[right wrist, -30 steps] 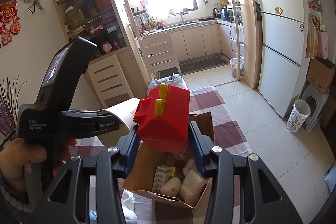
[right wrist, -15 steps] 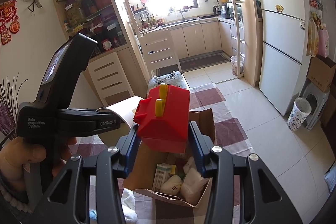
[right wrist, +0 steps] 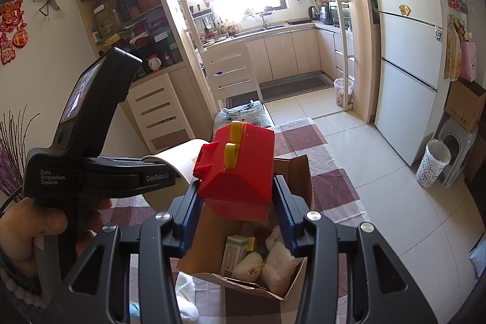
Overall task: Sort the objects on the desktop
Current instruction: 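Hold the paper cup and red toy box above the box opening with both tools, then open the left tool to drop the cup while the right tool releases the toy box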
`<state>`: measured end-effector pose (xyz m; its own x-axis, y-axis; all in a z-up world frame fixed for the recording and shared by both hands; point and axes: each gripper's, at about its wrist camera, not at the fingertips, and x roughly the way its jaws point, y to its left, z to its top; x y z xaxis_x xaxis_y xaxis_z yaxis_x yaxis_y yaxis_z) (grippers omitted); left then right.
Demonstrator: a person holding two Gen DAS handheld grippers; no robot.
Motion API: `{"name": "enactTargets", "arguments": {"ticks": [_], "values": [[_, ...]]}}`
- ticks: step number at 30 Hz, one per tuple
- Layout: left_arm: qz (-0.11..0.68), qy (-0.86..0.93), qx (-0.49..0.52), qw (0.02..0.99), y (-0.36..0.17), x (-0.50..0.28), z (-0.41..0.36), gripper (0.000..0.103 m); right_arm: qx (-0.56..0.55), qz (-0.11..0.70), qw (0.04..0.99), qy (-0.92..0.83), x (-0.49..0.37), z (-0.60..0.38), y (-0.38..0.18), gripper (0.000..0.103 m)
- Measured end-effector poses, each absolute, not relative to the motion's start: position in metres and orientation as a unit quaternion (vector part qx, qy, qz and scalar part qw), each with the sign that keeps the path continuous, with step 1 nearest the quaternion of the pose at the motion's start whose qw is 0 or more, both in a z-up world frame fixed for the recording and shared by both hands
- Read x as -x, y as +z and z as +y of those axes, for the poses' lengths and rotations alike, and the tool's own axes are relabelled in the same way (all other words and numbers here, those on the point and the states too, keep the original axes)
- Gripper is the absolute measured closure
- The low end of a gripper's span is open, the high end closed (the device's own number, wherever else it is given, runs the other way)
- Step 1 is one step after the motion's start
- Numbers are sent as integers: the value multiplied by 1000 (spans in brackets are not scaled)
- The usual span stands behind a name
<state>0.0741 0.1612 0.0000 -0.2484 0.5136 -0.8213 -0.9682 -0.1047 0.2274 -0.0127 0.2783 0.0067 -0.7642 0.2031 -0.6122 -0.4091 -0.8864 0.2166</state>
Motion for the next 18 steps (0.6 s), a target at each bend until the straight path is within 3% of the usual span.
{"name": "enactTargets", "arguments": {"ticks": [10, 11, 12, 13, 14, 15, 18], "values": [[397, 678, 286, 548, -2, -77, 160, 98, 303, 172, 169, 922, 13, 278, 3, 57], [400, 676, 283, 551, -2, -79, 160, 94, 303, 172, 169, 922, 13, 278, 3, 57], [403, 676, 279, 551, -2, -81, 160, 73, 302, 172, 170, 922, 13, 278, 3, 56], [405, 679, 273, 548, -1, -84, 160, 45, 301, 172, 171, 922, 13, 278, 4, 52], [405, 683, 265, 547, 1, -86, 159, 35, 298, 173, 174, 922, 12, 279, 5, 46], [403, 687, 256, 548, 3, -87, 158, 31, 293, 173, 178, 923, 11, 279, 6, 38], [396, 684, 250, 560, 9, -88, 156, 31, 283, 170, 182, 926, 6, 279, 11, 34]]}}
